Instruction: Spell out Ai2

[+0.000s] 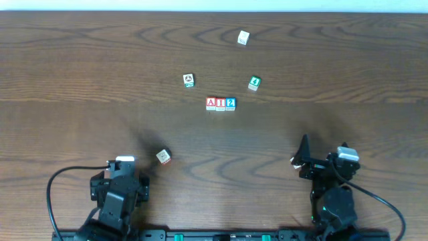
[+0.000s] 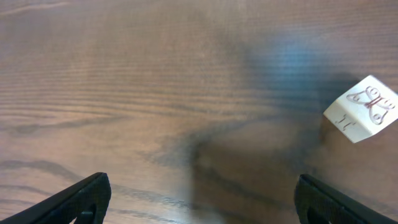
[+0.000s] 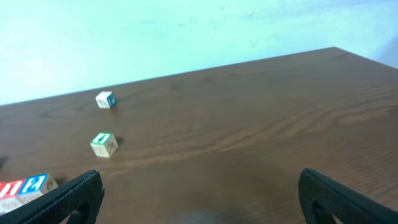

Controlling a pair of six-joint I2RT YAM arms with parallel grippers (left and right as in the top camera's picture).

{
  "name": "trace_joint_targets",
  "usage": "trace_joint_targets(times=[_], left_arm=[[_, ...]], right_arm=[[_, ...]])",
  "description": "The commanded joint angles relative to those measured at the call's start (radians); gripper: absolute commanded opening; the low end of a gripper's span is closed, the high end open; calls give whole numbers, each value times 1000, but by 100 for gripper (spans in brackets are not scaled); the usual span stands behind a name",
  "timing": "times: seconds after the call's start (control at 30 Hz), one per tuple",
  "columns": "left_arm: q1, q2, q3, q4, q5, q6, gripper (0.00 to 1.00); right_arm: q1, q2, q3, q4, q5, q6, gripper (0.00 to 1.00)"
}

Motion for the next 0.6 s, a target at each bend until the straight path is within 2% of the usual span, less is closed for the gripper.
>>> trace_joint_targets(times=[0.0, 0.5, 0.57], left_arm=[[-1, -68, -48, -3, -3, -1, 95], [-2, -85, -55, -5, 29, 0, 96], [-1, -90, -55, 32, 10, 0, 95]], right_arm=[[-16, -32, -5, -2, 10, -11, 99], [-20, -32, -5, -2, 10, -10, 99], [-20, -32, -5, -2, 10, -10, 99]])
